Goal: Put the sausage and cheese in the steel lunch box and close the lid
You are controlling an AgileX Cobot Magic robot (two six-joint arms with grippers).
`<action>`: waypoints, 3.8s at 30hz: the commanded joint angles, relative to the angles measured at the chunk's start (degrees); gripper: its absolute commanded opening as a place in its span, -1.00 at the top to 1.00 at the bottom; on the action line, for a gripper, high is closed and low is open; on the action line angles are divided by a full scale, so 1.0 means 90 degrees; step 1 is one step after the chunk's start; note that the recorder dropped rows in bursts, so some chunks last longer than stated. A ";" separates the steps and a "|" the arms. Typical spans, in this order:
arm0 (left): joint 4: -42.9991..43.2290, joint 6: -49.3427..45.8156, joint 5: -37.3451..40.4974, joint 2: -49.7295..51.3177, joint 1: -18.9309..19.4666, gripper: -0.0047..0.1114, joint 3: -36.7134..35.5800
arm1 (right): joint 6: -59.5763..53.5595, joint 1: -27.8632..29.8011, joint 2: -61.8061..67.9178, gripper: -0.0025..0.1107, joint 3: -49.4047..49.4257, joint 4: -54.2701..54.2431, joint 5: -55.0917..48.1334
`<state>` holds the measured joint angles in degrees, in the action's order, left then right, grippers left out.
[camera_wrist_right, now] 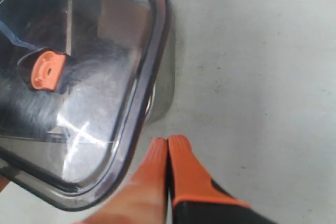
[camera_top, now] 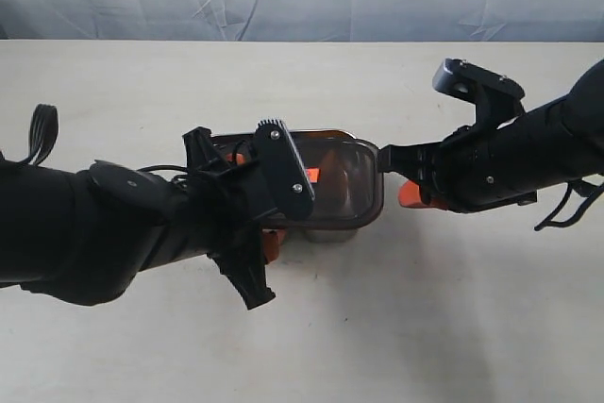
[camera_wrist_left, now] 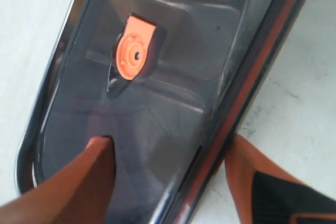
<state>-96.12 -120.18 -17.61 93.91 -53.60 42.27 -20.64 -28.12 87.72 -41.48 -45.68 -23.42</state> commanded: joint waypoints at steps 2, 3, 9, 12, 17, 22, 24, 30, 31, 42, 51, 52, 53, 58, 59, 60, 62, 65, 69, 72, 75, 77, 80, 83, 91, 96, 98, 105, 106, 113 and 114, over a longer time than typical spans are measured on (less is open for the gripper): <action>-0.0348 -0.0208 -0.0446 0.0008 -0.0022 -0.09 -0.0013 | -0.0039 -0.0005 0.0493 0.95 0.0017 -0.0157 -0.0014; -0.0425 -0.0208 -0.0476 0.0008 -0.0022 -0.09 -0.0013 | -0.0039 -0.0005 0.0552 0.95 0.0017 -0.0157 -0.0014; -0.0425 -0.0208 -0.0513 0.0008 -0.0022 -0.09 -0.0013 | -0.0379 -0.0005 0.0627 0.95 0.0017 -0.0526 -0.0014; -0.0425 -0.0208 -0.0513 0.0008 -0.0022 -0.09 -0.0013 | -0.0507 -0.0005 0.0627 0.95 0.0017 -0.0703 -0.0014; -0.0425 -0.0208 -0.0513 0.0008 -0.0022 -0.09 -0.0013 | -0.0896 -0.0005 0.0627 0.95 0.0005 -0.1154 -0.0171; -0.0425 -0.0208 -0.0513 0.0008 -0.0022 -0.09 -0.0013 | -0.1247 -0.0005 0.0633 0.95 0.0005 -0.1565 -0.0171; -0.0425 -0.0208 -0.0525 0.0008 -0.0022 -0.09 -0.0013 | -0.1455 -0.0005 0.0633 0.95 0.0005 -0.1832 -0.0171; -0.0425 -0.0208 -0.0758 0.0008 -0.0022 -0.09 -0.0013 | -0.2061 -0.0005 0.0633 0.95 0.0005 -0.2502 -0.0171; -0.0425 -0.0208 -0.0772 0.0008 -0.0022 -0.09 -0.0013 | -0.2061 -0.0005 0.0633 0.95 0.0005 -0.2502 -0.0187; -0.0425 -0.0208 -0.0718 -0.0245 -0.0022 -0.09 -0.0013 | -0.2061 -0.0005 0.0633 0.96 0.0005 -0.2493 -0.0202; -0.0425 -0.0208 -0.0891 -0.0246 -0.0594 -0.09 -0.0250 | -0.2061 -0.0005 0.0633 0.96 0.0005 -0.2493 -0.0177; -0.0425 -0.0208 -0.0916 -0.0246 -0.0594 -0.09 -0.0250 | -0.2061 -0.0005 0.0633 0.96 0.0005 -0.2493 -0.0177; -0.0425 -0.0195 -0.1053 -0.0246 -0.0594 -0.09 -0.0250 | -0.2061 -0.0005 0.0633 0.96 0.0005 -0.2493 -0.0194; -0.0425 -0.0195 -0.1632 -0.0396 -0.0748 -0.09 -0.0293 | -0.2061 -0.0005 0.0633 0.96 0.0005 -0.2322 -0.0150; -0.0425 -0.0195 -0.1664 -0.0480 -0.0861 -0.09 -0.0360 | -0.2061 0.0007 0.0633 0.96 0.0005 -0.2168 -0.0098; -0.0425 -0.0195 -0.1754 -0.0556 -0.0980 -0.09 -0.0431 | -0.2042 0.0007 0.0633 0.96 0.0005 -0.1914 -0.0013; -0.0425 -0.0195 -0.1956 -0.0690 -0.1099 -0.09 -0.0572 | -0.2026 0.0007 0.0633 0.96 0.0005 -0.1753 0.0047; -0.0425 -0.0195 -0.2139 -0.0757 -0.1099 -0.09 -0.0603 | -0.2026 0.0007 0.0633 0.96 0.0005 -0.1633 0.0046; -0.0425 -0.0195 -0.2527 -0.0856 -0.1099 -0.09 -0.0603 | -0.1793 0.0007 0.0633 0.96 0.0005 -0.1204 0.0082; -0.0425 -0.0195 -0.2835 -0.1028 -0.1099 -0.09 -0.0603 | -0.1534 0.0007 0.0633 0.96 0.0005 -0.0880 0.0173; -0.0425 -0.0139 -0.3176 -0.1256 -0.1099 -0.09 -0.0603 | -0.1443 0.0007 0.0633 0.96 0.0005 -0.0816 0.0349; -0.0425 0.0170 -0.3685 -0.1400 -0.1099 -0.09 -0.0603 | -0.1402 0.0007 0.0633 0.96 0.0005 -0.0816 0.0579; -0.0425 0.0578 -0.4295 -0.1480 -0.1099 -0.09 -0.0603 | -0.1402 0.0007 0.0643 0.96 -0.0057 -0.0816 0.0846; -0.0425 0.0899 -0.4709 -0.1480 -0.1099 0.12 -0.0603 | -0.1402 0.0007 0.0647 0.96 -0.0376 -0.0770 0.0881; -0.0425 0.1140 -0.5817 -0.1480 -0.1099 0.91 -0.0603 | -0.1183 0.0007 0.0919 0.96 -0.0574 -0.0352 0.1219; -0.0425 0.1276 -0.5774 -0.1480 -0.1099 0.91 -0.0842 | -0.1139 0.0007 0.1272 0.96 -0.0574 -0.0352 0.0889; -0.0425 0.1380 -0.5732 -0.1480 -0.1099 0.91 -0.0971 | -0.1139 0.0007 0.1275 0.96 -0.0574 -0.0402 0.0822; -0.0425 0.1505 -0.5703 -0.1480 -0.1099 0.91 -0.1126 | -0.0848 0.0007 0.1240 0.96 -0.0574 -0.0057 0.0165; -0.0425 0.1505 -0.5703 -0.1480 -0.1099 0.91 -0.1126 | -0.0682 0.0007 0.1227 0.96 -0.0574 0.0090 0.0051; -0.0425 0.1505 -0.5703 -0.1480 -0.1099 0.91 -0.1126 | 0.0112 0.0007 0.0945 0.96 -0.0574 0.1169 -0.0686; -0.0425 0.1505 -0.5703 -0.1480 -0.1099 0.91 -0.1126 | 0.0157 0.0007 0.0852 0.96 -0.0574 0.1264 -0.0822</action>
<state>-100.02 -107.12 -69.08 80.90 -62.88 32.36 -21.03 -28.12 97.41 -46.42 -37.40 -28.01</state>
